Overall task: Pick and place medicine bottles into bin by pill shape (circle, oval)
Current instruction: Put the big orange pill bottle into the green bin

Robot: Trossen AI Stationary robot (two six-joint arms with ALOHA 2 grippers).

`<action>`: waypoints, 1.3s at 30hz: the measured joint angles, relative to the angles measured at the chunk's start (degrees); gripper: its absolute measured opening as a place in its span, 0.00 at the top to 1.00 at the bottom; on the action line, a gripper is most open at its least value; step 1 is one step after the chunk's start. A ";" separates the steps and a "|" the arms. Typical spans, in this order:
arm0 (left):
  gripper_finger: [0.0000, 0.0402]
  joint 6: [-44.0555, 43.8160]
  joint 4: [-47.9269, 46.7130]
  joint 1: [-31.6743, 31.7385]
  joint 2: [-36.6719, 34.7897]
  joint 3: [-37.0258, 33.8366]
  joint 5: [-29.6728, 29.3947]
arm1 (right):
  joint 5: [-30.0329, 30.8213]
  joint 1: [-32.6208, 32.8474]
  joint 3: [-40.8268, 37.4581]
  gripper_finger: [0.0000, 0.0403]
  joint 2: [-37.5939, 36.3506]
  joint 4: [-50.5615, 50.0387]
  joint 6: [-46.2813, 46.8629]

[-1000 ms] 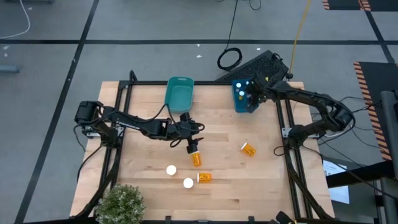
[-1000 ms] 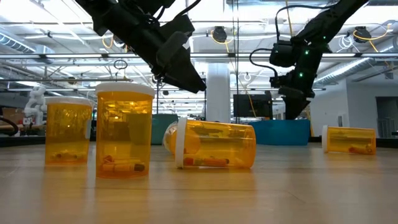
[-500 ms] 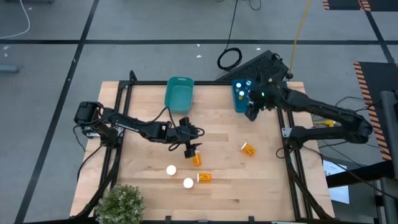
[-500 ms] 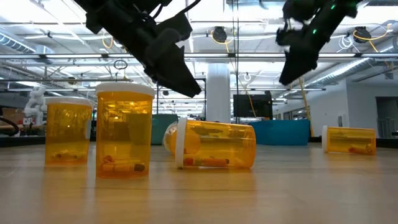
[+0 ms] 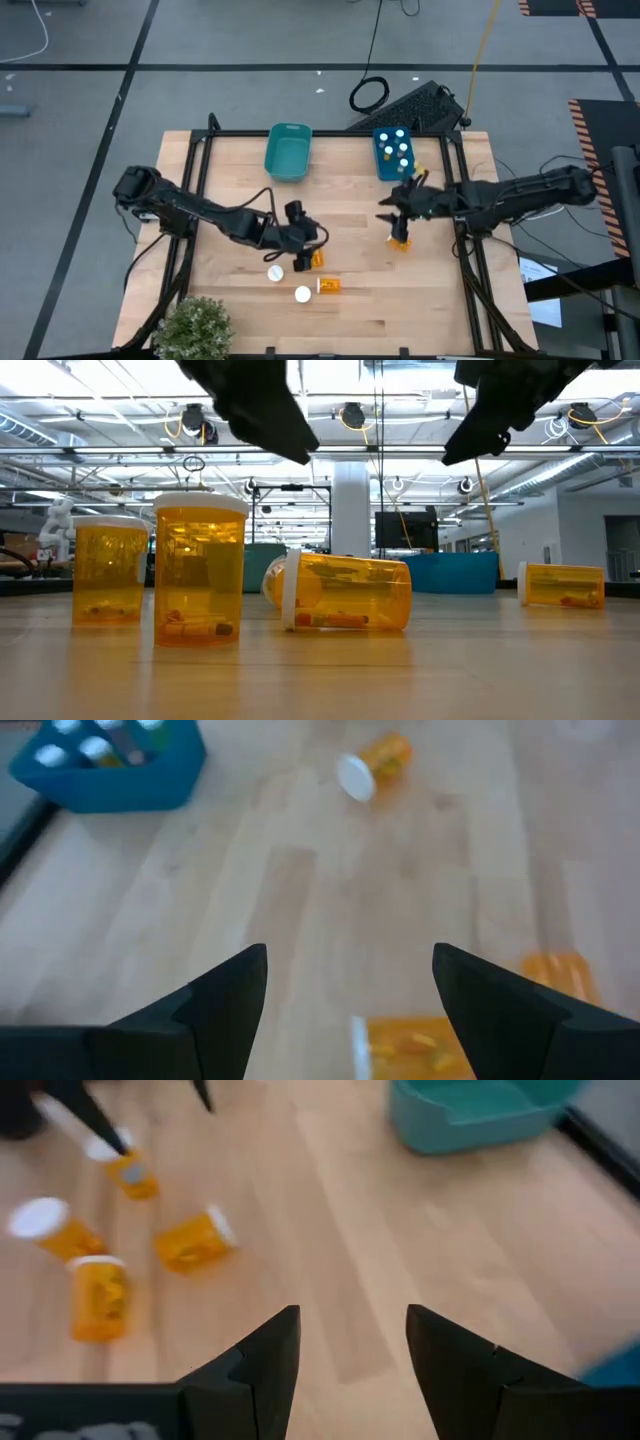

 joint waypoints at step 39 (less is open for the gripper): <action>0.28 50.55 -4.02 0.96 7.41 -1.68 12.52 | 6.23 9.78 -4.94 0.56 18.30 29.49 -3.78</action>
